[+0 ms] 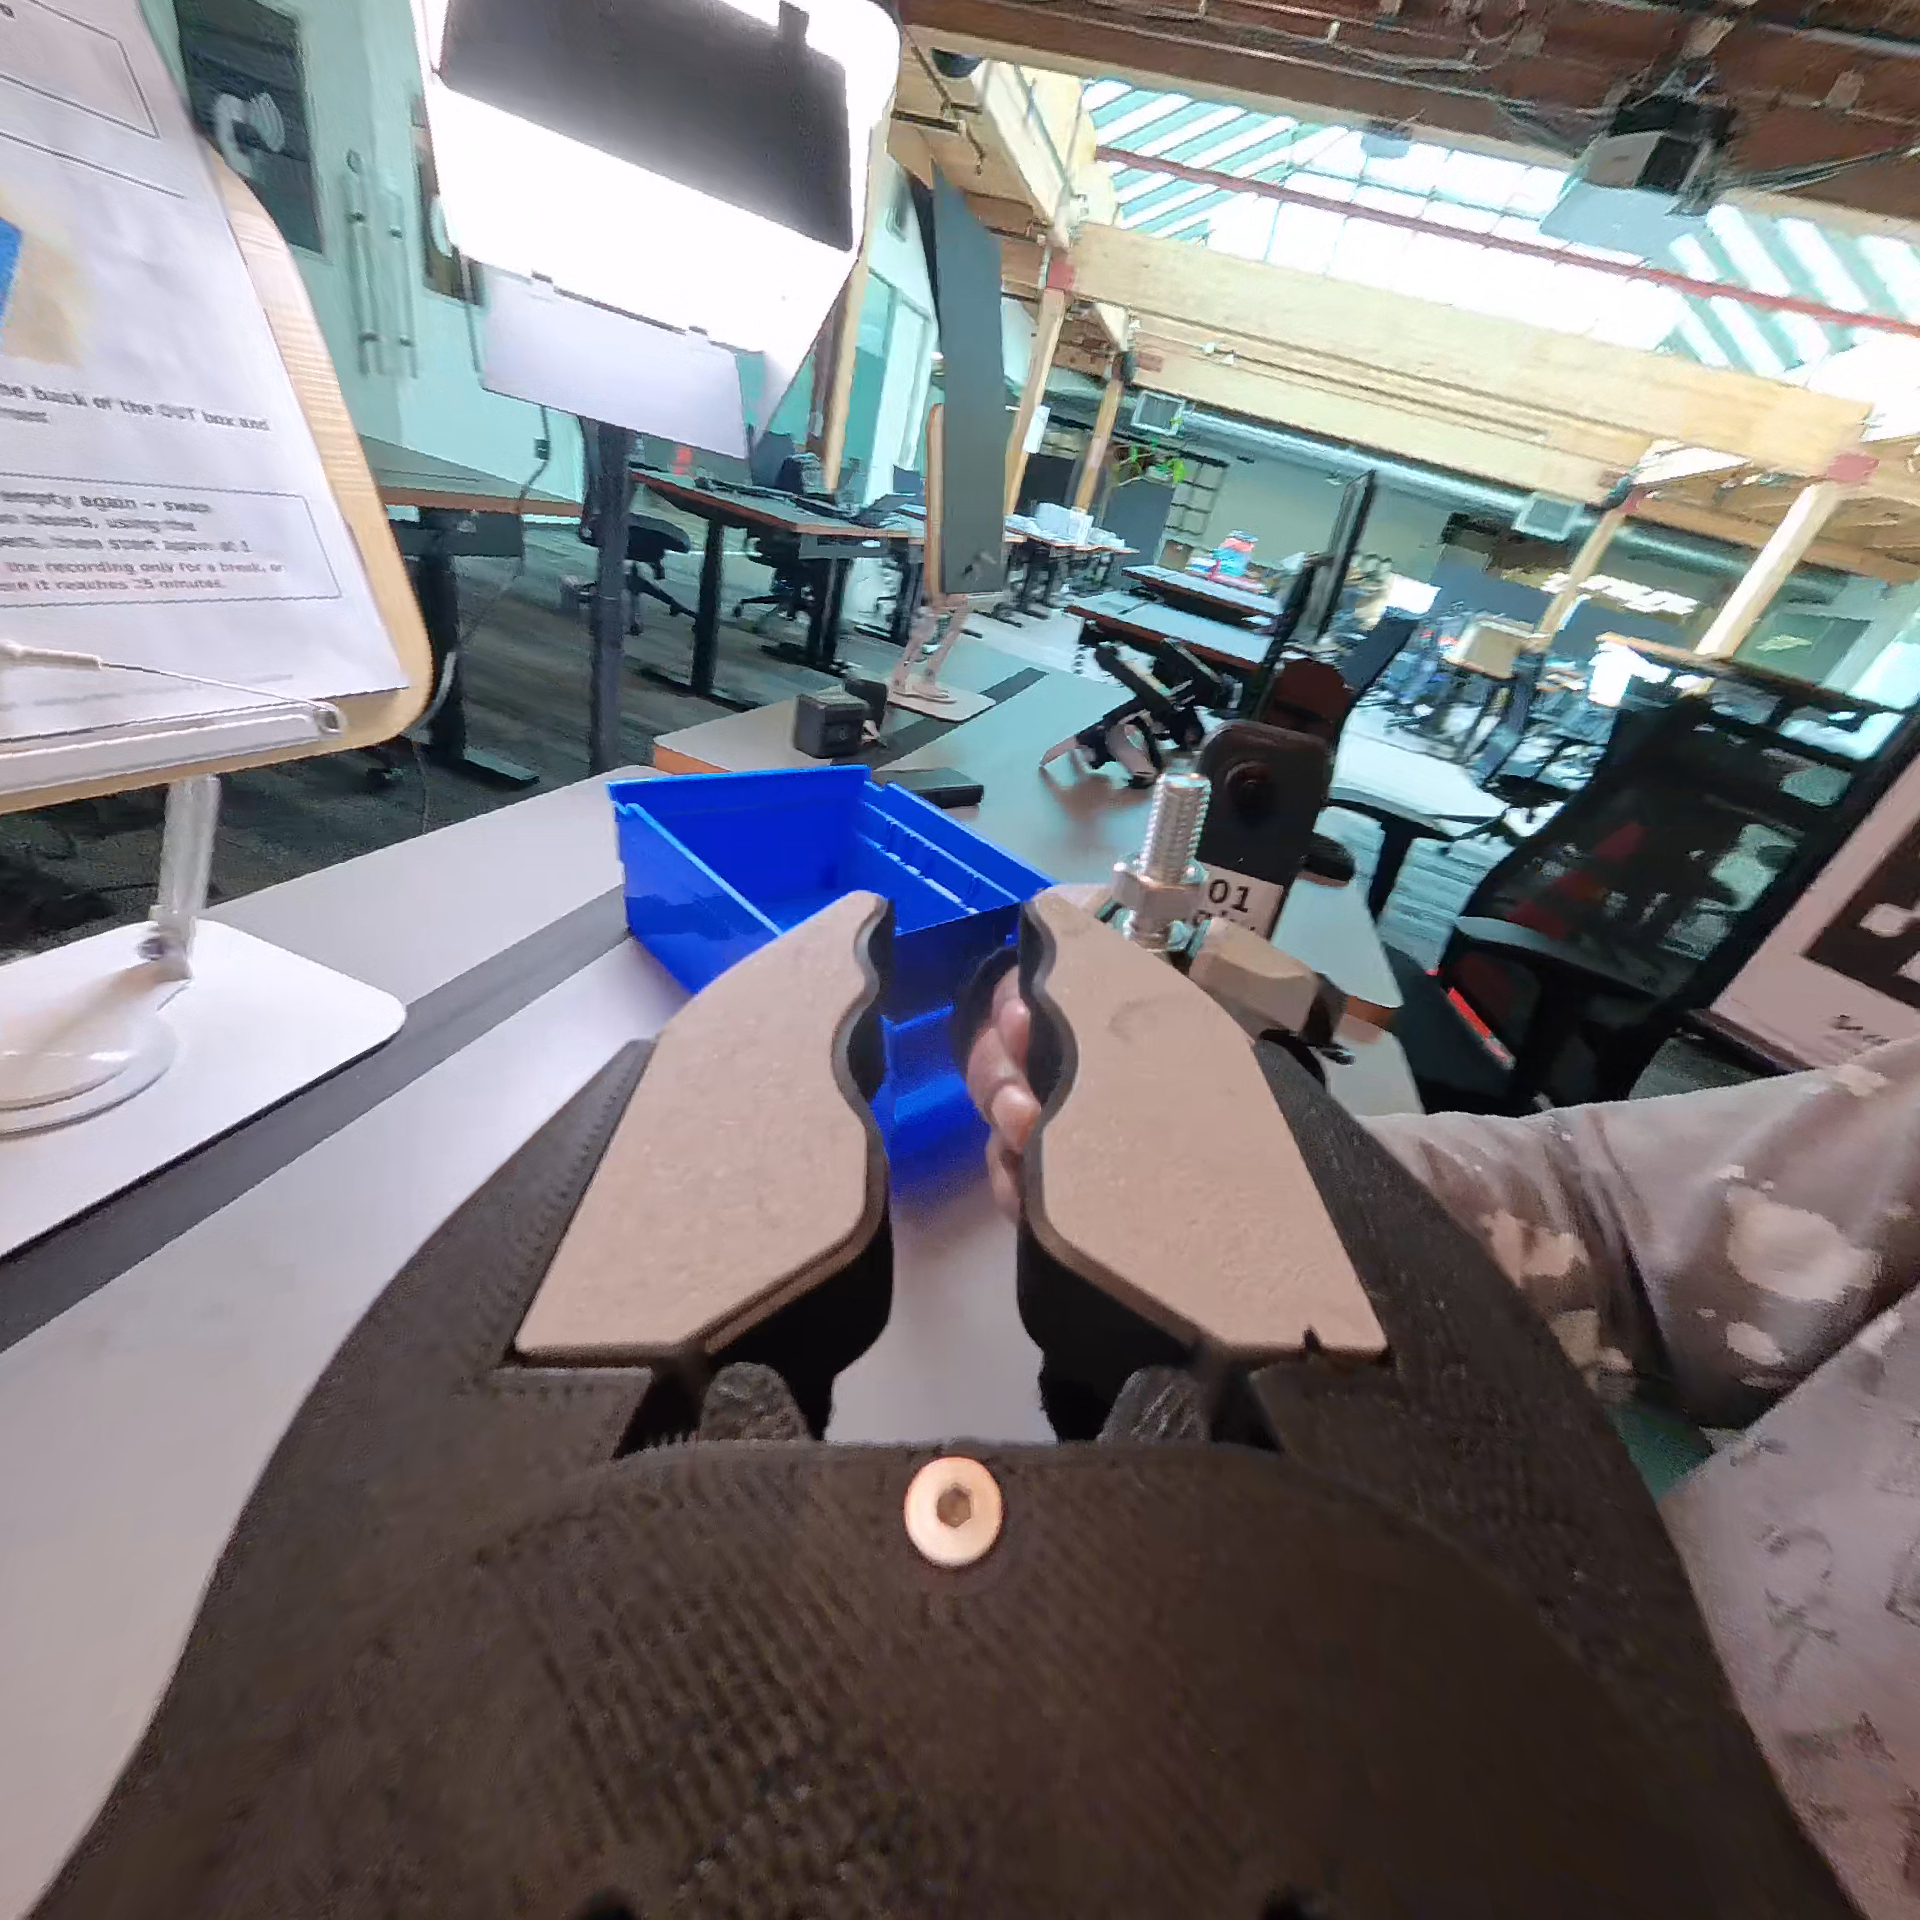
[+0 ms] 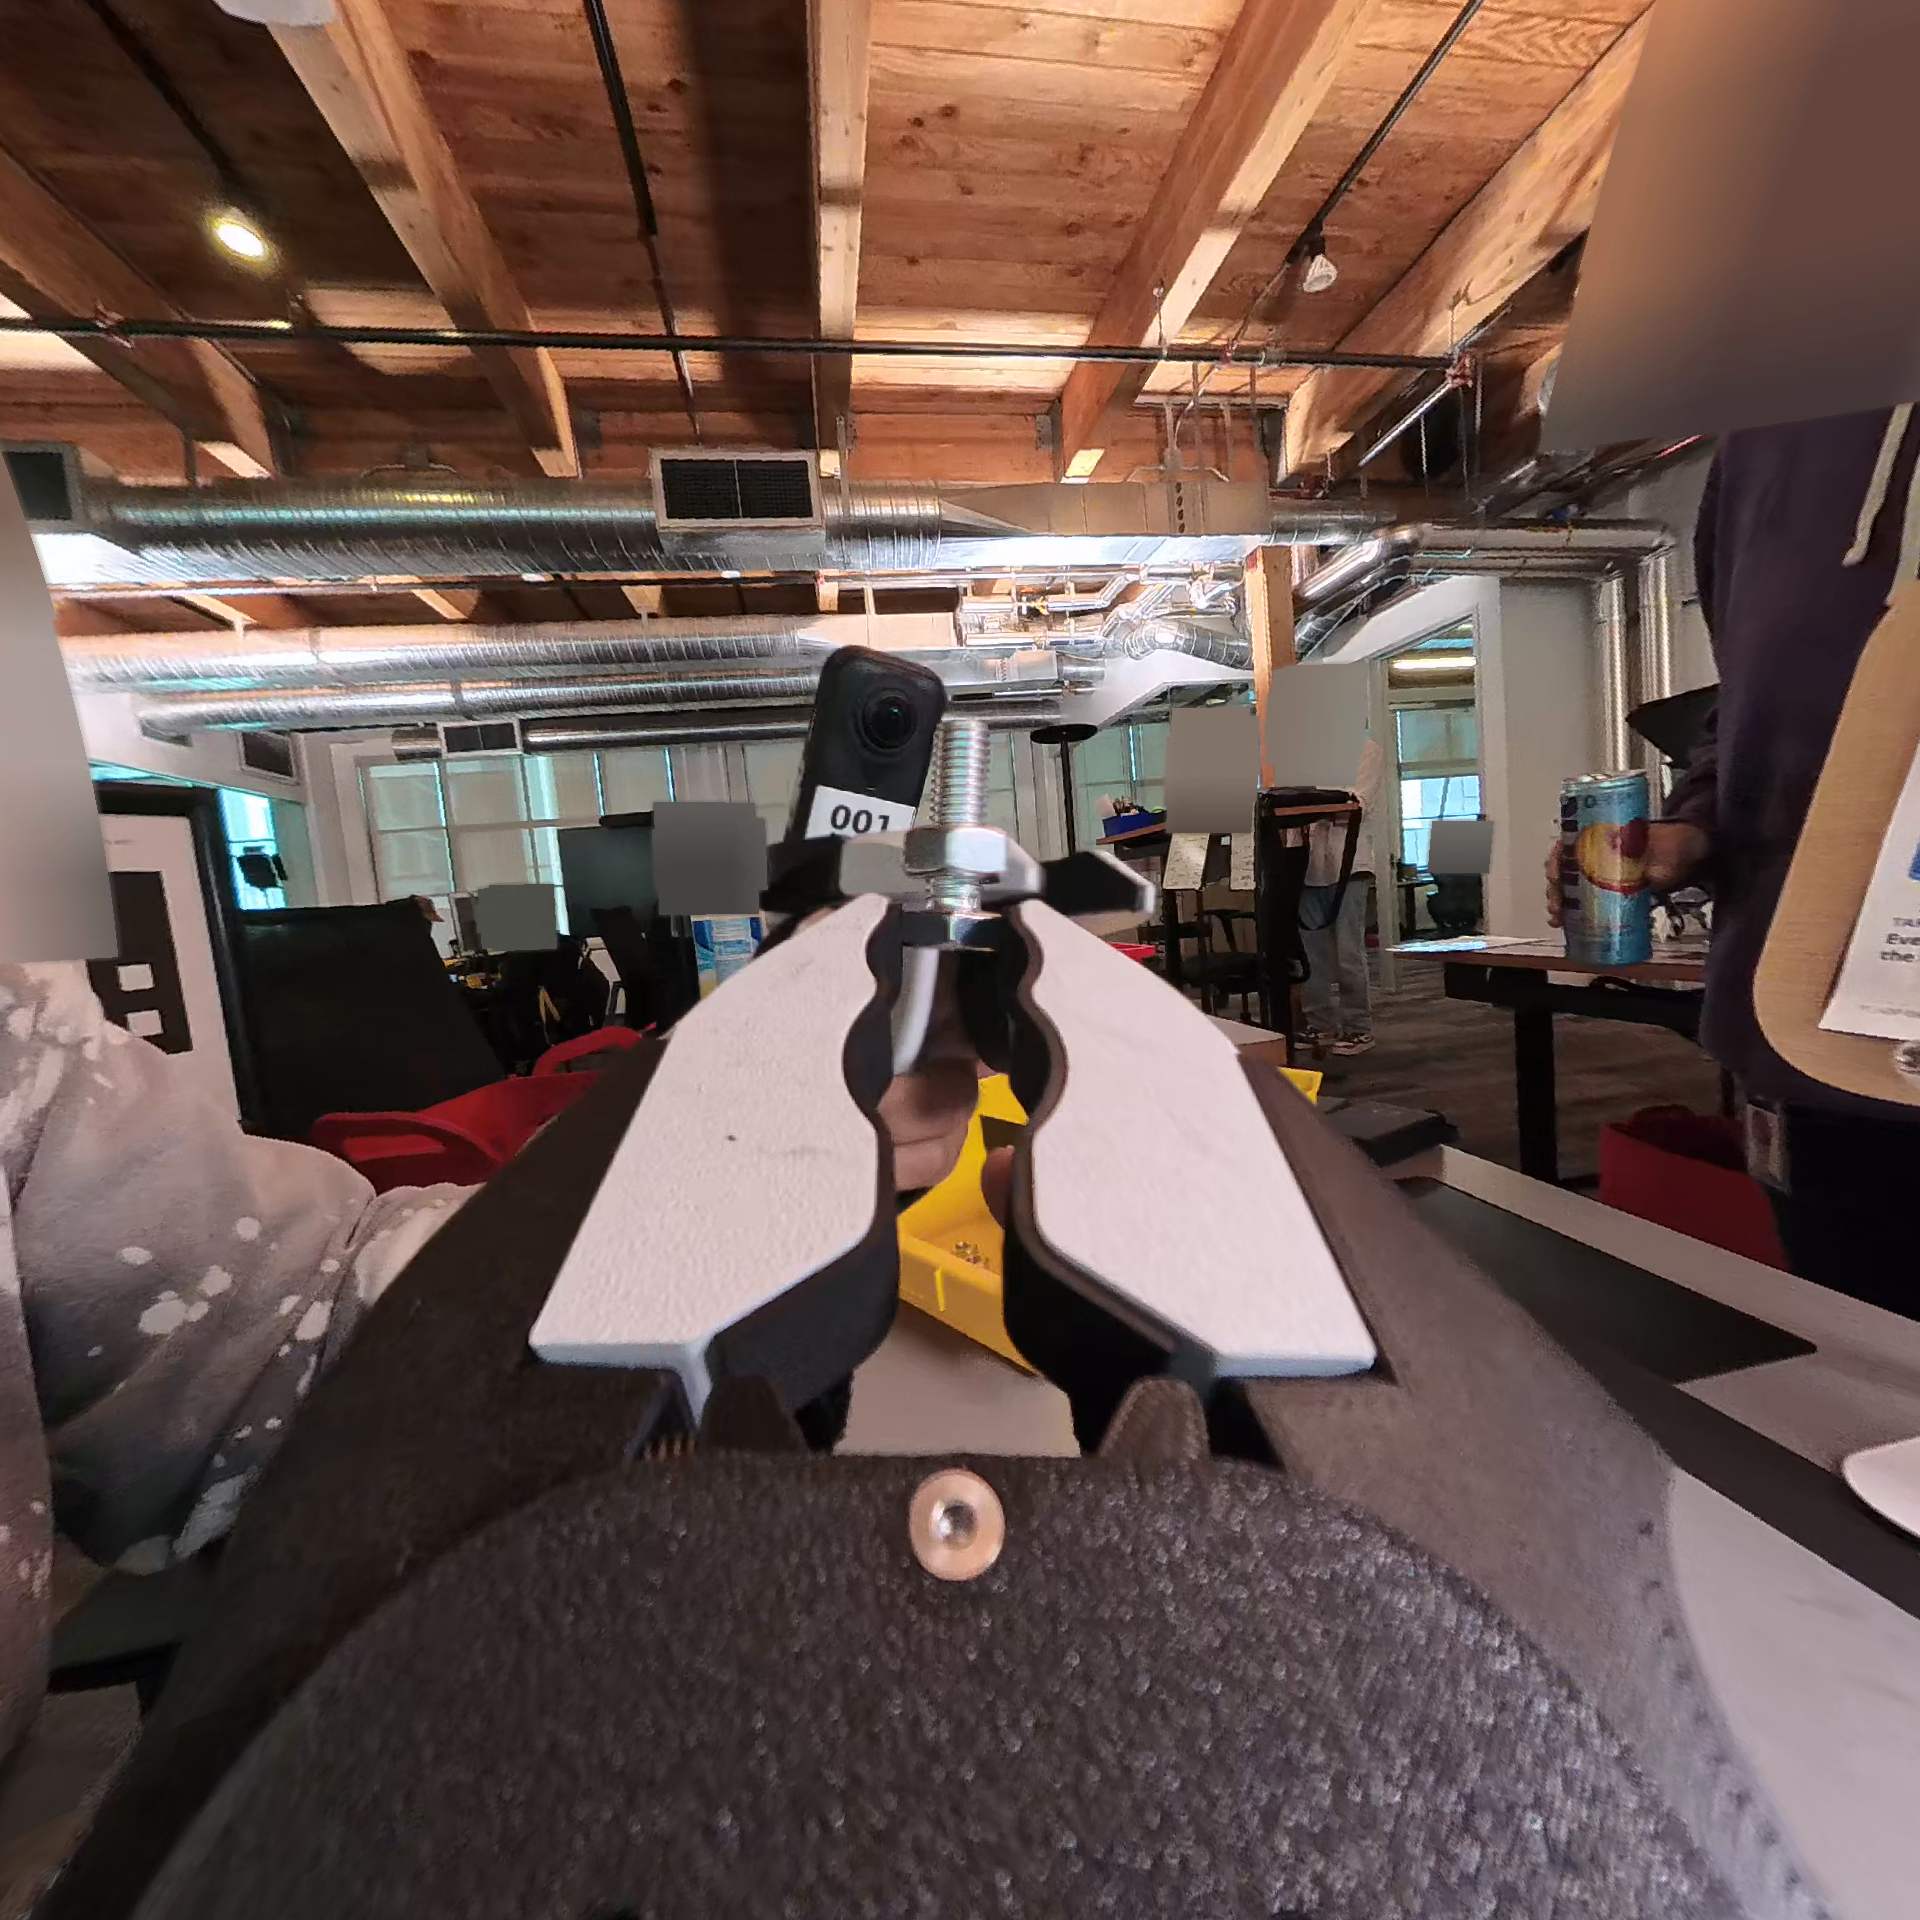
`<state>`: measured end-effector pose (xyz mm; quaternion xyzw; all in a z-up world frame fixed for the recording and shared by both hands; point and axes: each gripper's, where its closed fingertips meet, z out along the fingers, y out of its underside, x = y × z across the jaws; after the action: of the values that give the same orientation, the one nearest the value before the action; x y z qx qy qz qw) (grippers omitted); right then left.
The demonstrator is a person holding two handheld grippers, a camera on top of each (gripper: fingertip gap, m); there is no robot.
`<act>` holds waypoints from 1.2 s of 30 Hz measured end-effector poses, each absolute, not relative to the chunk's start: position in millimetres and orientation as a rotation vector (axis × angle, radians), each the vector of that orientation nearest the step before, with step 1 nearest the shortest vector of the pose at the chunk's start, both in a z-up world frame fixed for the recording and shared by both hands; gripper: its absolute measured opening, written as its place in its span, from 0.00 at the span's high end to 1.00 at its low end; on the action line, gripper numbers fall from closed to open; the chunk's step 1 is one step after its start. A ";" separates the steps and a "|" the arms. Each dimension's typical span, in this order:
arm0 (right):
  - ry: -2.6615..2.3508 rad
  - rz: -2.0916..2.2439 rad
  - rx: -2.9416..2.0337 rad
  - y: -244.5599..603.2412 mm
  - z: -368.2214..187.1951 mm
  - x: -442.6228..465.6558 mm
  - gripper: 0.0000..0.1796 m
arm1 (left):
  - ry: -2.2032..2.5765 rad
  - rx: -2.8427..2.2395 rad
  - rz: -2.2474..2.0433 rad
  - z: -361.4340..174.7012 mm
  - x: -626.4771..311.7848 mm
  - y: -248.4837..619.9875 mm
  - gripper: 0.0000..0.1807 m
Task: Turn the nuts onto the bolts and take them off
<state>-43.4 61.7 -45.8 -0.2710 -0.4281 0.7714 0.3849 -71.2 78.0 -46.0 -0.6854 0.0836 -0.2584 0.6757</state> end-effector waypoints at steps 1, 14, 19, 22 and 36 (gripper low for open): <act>-1.091 1.963 -0.698 62.7 -46.5 -44.2 0.90 | 0.195 -1.529 -0.607 -43.4 -69.6 76.2 0.85; -1.100 1.939 -0.705 62.3 -46.1 -44.4 0.90 | 0.243 -1.518 -0.607 -40.4 -64.2 72.6 0.84; -1.114 1.913 -0.731 60.7 -49.6 -48.5 0.90 | 0.307 -1.518 -0.634 -42.7 -46.6 72.6 0.81; -1.103 1.959 -0.697 60.9 -45.5 -42.9 0.90 | 0.240 -1.552 -0.552 -47.6 -64.5 77.9 0.88; -1.075 2.001 -0.711 61.4 -46.2 -43.2 0.90 | 0.249 -1.556 -0.511 -48.8 -69.9 76.4 0.87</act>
<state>-43.2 61.4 -46.2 -0.2775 -0.4195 0.7804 0.3715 -69.9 76.4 -48.8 -0.6920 0.1107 -0.2273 0.6762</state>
